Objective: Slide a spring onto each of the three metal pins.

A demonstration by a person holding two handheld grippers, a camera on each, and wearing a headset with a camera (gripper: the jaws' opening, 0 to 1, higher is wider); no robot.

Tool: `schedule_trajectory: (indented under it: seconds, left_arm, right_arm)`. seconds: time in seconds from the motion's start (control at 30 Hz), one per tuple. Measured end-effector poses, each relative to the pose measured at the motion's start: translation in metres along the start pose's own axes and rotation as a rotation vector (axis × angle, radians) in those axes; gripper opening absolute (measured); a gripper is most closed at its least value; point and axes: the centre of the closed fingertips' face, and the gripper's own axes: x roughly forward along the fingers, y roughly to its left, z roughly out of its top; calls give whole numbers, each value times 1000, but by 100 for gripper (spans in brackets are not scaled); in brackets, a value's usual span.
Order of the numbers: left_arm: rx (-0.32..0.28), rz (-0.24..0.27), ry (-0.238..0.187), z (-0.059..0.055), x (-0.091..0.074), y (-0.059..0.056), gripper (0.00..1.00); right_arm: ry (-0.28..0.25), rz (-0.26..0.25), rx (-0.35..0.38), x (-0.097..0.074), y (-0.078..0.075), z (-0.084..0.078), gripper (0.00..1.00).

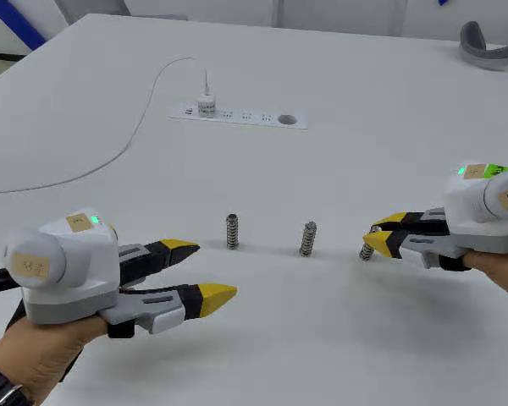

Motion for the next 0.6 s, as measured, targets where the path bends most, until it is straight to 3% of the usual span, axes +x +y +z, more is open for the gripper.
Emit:
schedule_trajectory:
  seconds: [0.6]
  left_arm:
    - [3, 4, 0, 1, -1, 1, 52]
  right_arm:
    - [9, -1, 10, -10, -2, -4, 26]
